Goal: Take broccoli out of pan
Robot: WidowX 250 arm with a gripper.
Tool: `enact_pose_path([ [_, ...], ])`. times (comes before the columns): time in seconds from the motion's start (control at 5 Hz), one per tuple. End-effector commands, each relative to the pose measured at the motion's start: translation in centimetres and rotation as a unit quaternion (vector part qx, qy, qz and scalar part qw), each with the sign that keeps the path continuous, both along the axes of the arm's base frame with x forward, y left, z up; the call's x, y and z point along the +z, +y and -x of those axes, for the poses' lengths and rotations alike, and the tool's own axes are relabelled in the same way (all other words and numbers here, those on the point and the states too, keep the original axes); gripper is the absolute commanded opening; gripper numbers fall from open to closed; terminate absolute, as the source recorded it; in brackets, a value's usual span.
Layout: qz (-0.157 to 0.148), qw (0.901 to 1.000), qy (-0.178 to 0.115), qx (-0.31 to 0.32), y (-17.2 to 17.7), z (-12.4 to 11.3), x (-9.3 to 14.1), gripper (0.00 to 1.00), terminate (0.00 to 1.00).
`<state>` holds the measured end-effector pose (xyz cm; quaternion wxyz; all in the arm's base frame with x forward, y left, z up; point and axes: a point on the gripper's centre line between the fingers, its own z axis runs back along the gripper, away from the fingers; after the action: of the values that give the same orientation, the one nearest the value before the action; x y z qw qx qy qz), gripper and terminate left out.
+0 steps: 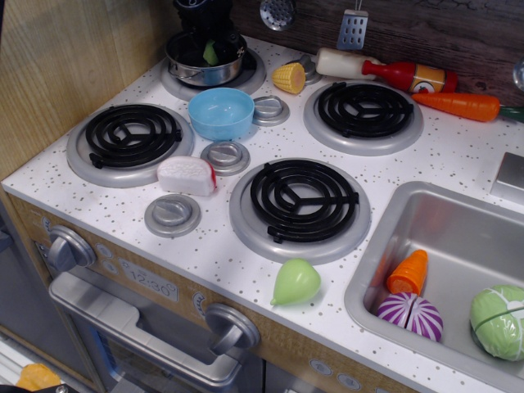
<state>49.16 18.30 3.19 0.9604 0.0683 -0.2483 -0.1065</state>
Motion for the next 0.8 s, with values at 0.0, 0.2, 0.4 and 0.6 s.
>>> enact_pose_path([
  [0.0,-0.061,0.9977,-0.021,0.021,0.9,0.7,5.5,0.0,0.0],
  [0.2,-0.102,0.992,-0.03,0.068,1.1,2.5,8.2,0.0,0.0],
  [0.4,-0.123,0.9838,-0.024,0.128,0.7,6.1,10.6,0.0,0.0],
  [0.6,-0.115,0.9796,-0.015,0.164,0.4,9.7,9.1,0.0,0.0],
])
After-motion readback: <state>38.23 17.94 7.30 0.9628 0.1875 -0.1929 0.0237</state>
